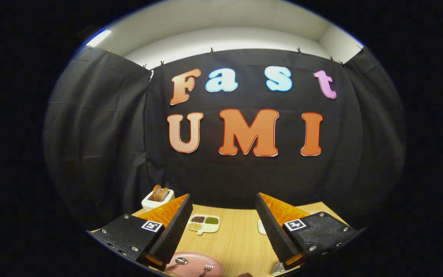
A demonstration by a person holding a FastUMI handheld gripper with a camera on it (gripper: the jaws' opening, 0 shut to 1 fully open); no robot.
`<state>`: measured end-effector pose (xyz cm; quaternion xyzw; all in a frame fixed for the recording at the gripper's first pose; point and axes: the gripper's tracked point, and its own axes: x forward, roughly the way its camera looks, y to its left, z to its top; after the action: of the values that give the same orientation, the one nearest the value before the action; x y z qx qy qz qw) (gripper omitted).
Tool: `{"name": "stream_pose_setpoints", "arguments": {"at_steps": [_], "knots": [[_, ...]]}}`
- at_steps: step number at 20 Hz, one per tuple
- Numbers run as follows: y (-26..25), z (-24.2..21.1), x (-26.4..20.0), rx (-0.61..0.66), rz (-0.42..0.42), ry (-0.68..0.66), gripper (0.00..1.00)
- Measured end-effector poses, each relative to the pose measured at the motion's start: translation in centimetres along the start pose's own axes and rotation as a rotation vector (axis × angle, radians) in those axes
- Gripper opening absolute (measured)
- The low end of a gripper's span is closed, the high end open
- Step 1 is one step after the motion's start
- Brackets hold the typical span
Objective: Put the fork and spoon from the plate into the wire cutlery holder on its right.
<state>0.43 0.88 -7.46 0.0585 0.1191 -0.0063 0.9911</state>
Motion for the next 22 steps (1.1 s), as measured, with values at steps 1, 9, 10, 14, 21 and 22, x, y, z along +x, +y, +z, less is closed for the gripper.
{"name": "stream_pose_setpoints", "arguments": {"at_steps": [1, 9, 10, 14, 21, 22], "knots": [[0.5, -1.6, 0.4, 0.025, 0.008, 0.052, 0.99], [3.9, -11.5, 0.3, 0.124, 0.083, 0.415, 0.97], [4.1, -12.8, 0.2, 0.118, 0.083, 0.462, 0.97], [4.7, -18.4, -1.0, 0.11, 0.053, 0.662, 0.93], [5.5, -26.5, -3.6, 0.026, 0.031, 0.912, 0.82], [5.6, -27.6, -4.0, 0.028, 0.025, 0.947, 0.8]]}}
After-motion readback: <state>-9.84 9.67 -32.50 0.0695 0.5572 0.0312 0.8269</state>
